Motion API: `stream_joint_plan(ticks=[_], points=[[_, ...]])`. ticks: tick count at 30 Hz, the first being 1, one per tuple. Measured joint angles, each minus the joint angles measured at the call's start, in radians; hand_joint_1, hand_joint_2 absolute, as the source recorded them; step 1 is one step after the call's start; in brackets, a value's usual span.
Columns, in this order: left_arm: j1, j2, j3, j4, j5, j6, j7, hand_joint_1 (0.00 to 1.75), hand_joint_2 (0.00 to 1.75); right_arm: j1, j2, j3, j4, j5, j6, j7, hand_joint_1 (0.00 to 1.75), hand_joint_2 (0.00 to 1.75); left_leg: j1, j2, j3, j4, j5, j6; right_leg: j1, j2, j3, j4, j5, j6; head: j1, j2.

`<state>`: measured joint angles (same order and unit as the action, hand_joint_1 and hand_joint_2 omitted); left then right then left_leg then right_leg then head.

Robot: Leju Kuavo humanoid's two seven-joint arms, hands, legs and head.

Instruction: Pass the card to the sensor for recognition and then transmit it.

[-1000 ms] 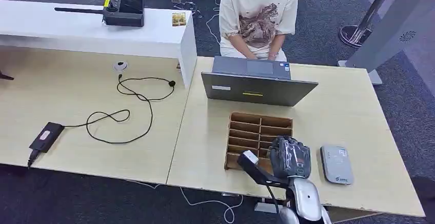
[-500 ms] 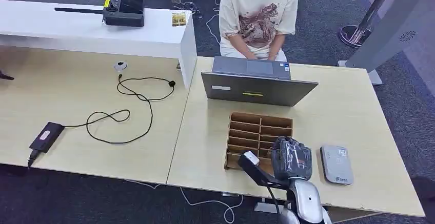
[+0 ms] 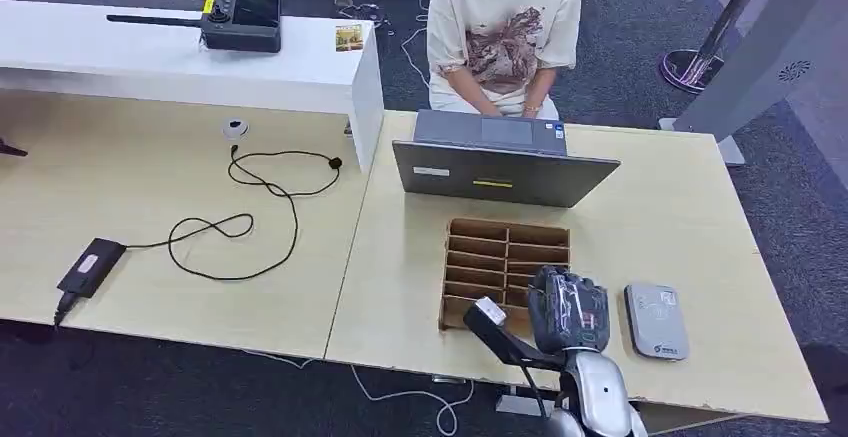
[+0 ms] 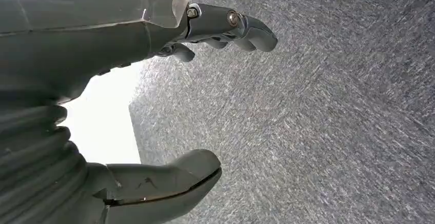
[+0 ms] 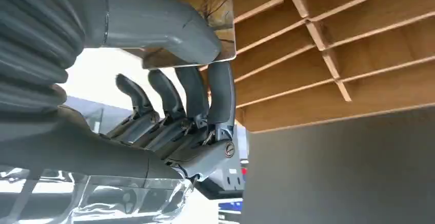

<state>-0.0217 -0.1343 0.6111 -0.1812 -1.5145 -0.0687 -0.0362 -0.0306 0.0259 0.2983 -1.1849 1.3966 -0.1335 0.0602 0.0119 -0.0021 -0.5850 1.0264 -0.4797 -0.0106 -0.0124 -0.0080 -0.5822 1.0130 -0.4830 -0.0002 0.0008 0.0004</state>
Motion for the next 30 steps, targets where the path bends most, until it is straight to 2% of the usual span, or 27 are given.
stream_joint_plan(ticks=[19, 30], points=[[0.000, 0.000, 0.000, 0.000, 0.000, 0.003, -0.005, 0.00, 1.75, 0.038, -0.010, 0.000, -0.034, 0.019, -0.006, -0.023, 1.75, 1.75, 0.000, 0.000, 0.000, 0.000, 0.000, 0.000, 0.000, 0.000, 0.000, 0.000, 0.000, 0.000, 0.000, 0.000], [0.000, 0.000, 0.000, 0.000, 0.000, 0.003, -0.006, 0.00, 1.75, 0.038, -0.015, 0.000, -0.033, -0.015, -0.011, -0.064, 1.75, 1.75, 0.000, 0.000, 0.000, 0.000, 0.000, 0.000, 0.000, 0.000, 0.000, 0.000, 0.000, 0.000, 0.000, 0.000]])
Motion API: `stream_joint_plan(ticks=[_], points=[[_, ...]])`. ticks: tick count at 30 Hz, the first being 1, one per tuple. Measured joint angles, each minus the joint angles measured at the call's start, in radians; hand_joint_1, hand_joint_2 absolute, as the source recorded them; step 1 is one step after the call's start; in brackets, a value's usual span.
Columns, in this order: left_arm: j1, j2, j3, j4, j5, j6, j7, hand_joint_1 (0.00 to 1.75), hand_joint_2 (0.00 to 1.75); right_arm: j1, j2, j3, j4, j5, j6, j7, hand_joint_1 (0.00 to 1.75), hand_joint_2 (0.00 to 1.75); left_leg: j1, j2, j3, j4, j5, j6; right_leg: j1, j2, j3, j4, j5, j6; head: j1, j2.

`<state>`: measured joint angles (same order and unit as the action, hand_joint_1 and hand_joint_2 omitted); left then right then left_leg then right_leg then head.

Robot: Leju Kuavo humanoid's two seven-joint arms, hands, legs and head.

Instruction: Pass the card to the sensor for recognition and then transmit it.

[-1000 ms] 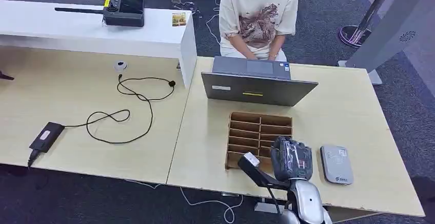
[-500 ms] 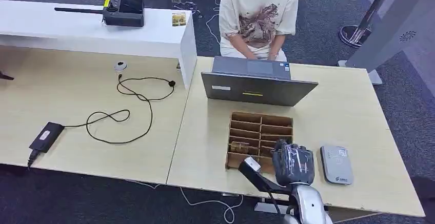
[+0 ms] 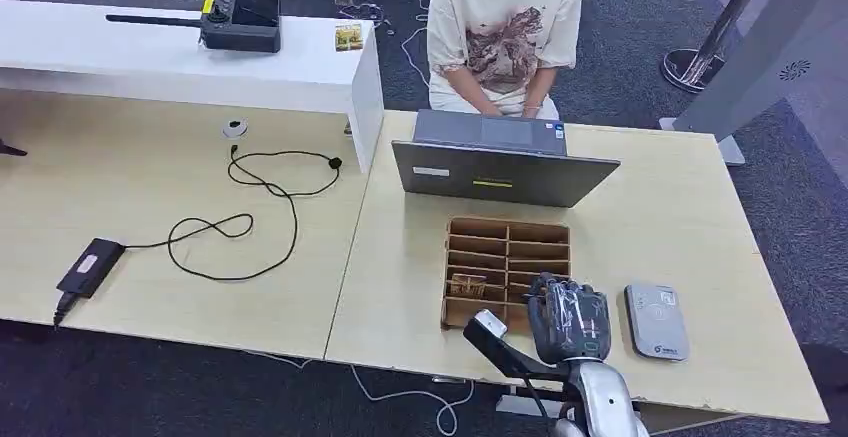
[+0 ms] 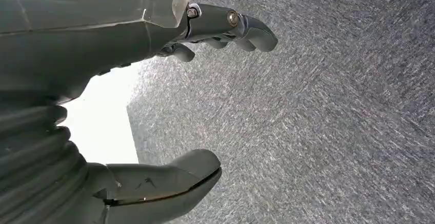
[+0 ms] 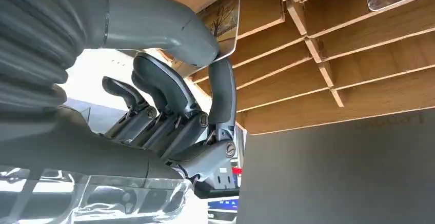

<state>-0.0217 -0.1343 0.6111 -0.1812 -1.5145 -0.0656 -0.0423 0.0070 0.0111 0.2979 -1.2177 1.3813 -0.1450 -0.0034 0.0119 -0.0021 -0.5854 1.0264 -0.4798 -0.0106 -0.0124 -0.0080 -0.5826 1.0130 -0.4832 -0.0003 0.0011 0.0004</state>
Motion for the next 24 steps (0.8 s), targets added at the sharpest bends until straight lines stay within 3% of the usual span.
stream_joint_plan(ticks=[10, 24], points=[[0.000, 0.000, 0.000, 0.000, 0.000, -0.001, 0.000, 0.00, 1.75, 0.001, 0.000, -0.005, -0.007, -0.040, -0.005, -0.024, 1.75, 1.75, 0.000, 0.000, 0.000, 0.000, 0.000, 0.000, 0.000, 0.000, 0.000, 0.000, 0.000, 0.000, 0.000, 0.000], [0.000, 0.002, 0.000, 0.000, 0.000, -0.001, -0.001, 0.00, 1.75, 0.039, -0.002, -0.058, -0.112, -0.106, -0.015, -0.045, 1.75, 1.75, 0.000, 0.000, 0.000, 0.000, 0.000, 0.000, 0.000, 0.000, 0.000, 0.000, 0.000, 0.000, 0.000, 0.000]])
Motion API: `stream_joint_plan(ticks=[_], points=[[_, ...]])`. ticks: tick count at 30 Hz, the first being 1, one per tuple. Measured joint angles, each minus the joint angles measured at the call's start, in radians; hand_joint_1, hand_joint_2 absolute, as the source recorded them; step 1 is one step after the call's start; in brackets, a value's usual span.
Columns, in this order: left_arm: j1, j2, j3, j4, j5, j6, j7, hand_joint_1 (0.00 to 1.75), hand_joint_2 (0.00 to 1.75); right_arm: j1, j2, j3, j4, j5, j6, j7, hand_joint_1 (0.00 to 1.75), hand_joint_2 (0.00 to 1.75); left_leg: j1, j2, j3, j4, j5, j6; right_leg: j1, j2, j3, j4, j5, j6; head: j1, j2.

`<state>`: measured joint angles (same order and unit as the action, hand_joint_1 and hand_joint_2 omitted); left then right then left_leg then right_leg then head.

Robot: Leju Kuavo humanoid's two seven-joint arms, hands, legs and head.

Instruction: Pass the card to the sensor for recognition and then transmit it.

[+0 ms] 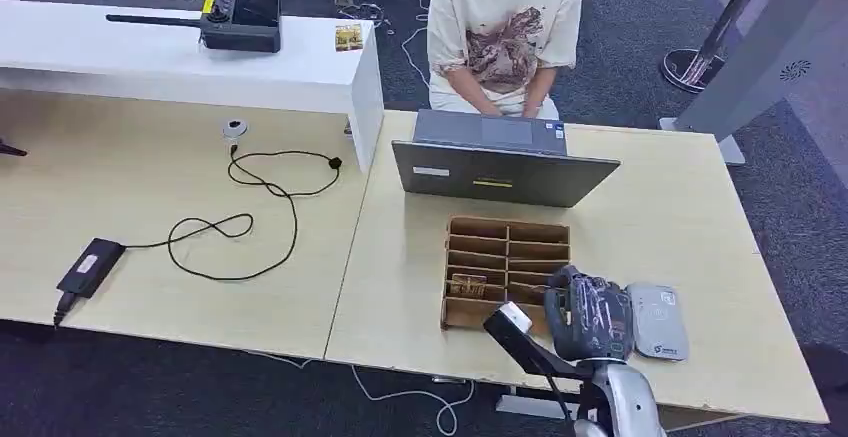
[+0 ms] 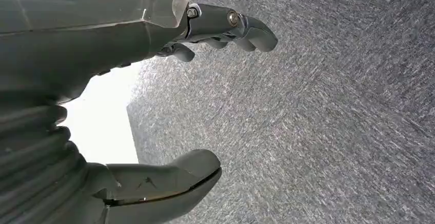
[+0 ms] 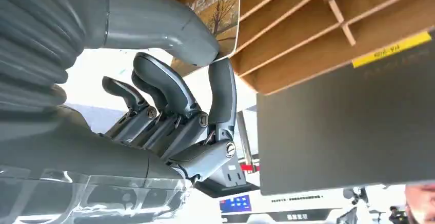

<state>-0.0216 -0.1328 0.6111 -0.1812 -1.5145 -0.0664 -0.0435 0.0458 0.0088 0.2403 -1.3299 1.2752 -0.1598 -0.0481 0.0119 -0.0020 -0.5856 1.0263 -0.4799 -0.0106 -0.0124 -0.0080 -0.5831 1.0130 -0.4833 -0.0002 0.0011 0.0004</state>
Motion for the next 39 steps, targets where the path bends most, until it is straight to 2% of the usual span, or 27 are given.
stream_joint_plan(ticks=[11, 22, 39], points=[[0.000, 0.000, 0.000, 0.000, 0.000, 0.001, -0.002, 0.00, 1.75, 0.050, 0.000, -0.045, -0.104, -0.042, 0.005, -0.029, 1.75, 1.75, 0.000, 0.000, 0.000, 0.000, 0.000, 0.000, 0.000, 0.000, 0.000, 0.000, 0.000, 0.000, 0.000, 0.000], [0.000, 0.000, -0.011, 0.000, 0.000, 0.002, -0.002, 0.00, 1.75, 0.090, 0.013, -0.083, -0.198, -0.114, 0.068, -0.113, 1.75, 1.75, 0.000, 0.000, 0.000, 0.000, 0.000, 0.000, 0.000, 0.000, 0.000, 0.000, 0.000, 0.000, 0.000, 0.000], [-0.002, 0.000, -0.018, 0.000, 0.000, 0.002, -0.002, 0.00, 1.75, 0.095, 0.027, -0.060, -0.263, -0.217, 0.087, -0.209, 1.75, 1.75, 0.000, 0.000, 0.000, 0.000, 0.000, 0.000, 0.000, 0.000, 0.000, 0.000, 0.000, 0.000, 0.000, 0.000]])
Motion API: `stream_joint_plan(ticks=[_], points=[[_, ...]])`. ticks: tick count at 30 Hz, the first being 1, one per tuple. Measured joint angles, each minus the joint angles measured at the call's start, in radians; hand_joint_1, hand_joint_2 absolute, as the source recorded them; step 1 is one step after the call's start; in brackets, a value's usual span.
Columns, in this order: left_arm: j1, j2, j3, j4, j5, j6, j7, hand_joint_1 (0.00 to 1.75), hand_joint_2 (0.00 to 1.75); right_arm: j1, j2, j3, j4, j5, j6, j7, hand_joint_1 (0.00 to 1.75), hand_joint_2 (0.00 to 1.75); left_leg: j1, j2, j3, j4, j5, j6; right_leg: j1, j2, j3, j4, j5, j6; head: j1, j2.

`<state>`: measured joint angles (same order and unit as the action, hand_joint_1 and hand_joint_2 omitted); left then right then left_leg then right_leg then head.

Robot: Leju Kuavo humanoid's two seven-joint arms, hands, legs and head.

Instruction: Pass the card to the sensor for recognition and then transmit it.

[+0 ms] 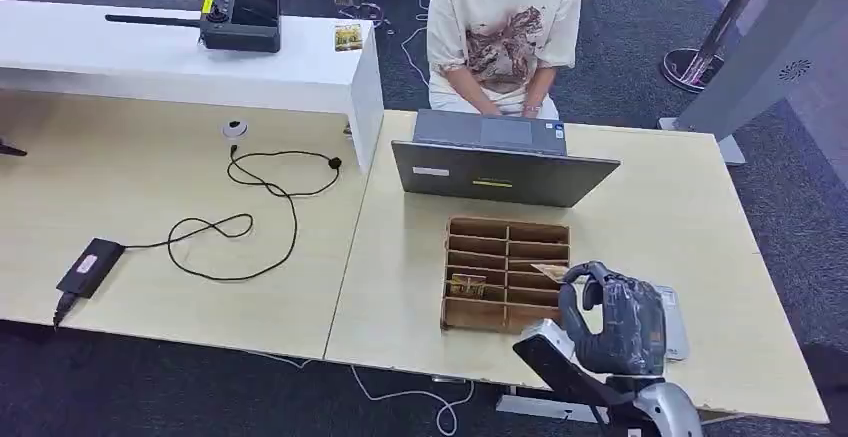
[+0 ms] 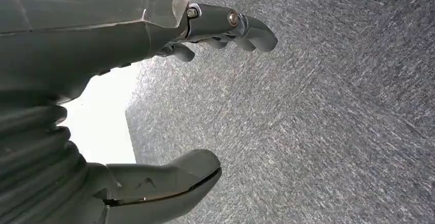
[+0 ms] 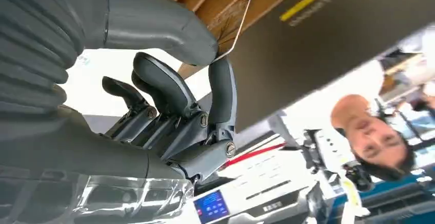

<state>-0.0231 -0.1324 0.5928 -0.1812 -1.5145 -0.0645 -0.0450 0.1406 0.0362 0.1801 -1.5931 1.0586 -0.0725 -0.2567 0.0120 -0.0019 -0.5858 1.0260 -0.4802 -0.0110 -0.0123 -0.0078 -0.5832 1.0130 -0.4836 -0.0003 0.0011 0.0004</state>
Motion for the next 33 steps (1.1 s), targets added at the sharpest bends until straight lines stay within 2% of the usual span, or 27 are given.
stream_joint_plan(ticks=[9, 21, 28, 33], points=[[-0.001, 0.000, 0.000, 0.000, 0.000, -0.008, 0.000, 0.00, 1.75, -0.020, -0.001, 0.058, -0.059, -0.111, 0.040, -0.077, 1.75, 1.75, 0.000, 0.000, 0.000, 0.000, 0.000, 0.000, 0.000, 0.000, 0.000, 0.000, 0.000, 0.000, 0.000, 0.000], [-0.001, 0.000, 0.000, 0.000, 0.000, -0.008, -0.002, 0.00, 1.75, -0.141, -0.040, 0.133, -0.072, -0.180, 0.036, -0.120, 1.75, 1.75, 0.000, 0.000, 0.000, 0.000, 0.000, 0.000, 0.000, 0.000, 0.000, 0.000, 0.000, 0.000, 0.000, 0.000], [-0.002, 0.000, 0.000, 0.000, 0.000, -0.009, -0.002, 0.00, 1.75, -0.257, -0.071, 0.166, -0.071, -0.157, -0.021, -0.107, 1.75, 1.75, 0.000, 0.000, 0.000, 0.000, 0.000, 0.000, 0.000, 0.001, 0.000, 0.000, 0.000, 0.000, 0.000, 0.000], [-0.002, 0.000, 0.000, 0.000, 0.000, -0.009, -0.005, 0.00, 1.75, -0.356, -0.093, 0.172, -0.058, -0.062, -0.099, -0.043, 1.75, 1.75, 0.000, 0.001, 0.000, 0.000, 0.000, 0.000, 0.000, 0.001, 0.000, 0.000, 0.001, 0.000, 0.000, 0.000]])
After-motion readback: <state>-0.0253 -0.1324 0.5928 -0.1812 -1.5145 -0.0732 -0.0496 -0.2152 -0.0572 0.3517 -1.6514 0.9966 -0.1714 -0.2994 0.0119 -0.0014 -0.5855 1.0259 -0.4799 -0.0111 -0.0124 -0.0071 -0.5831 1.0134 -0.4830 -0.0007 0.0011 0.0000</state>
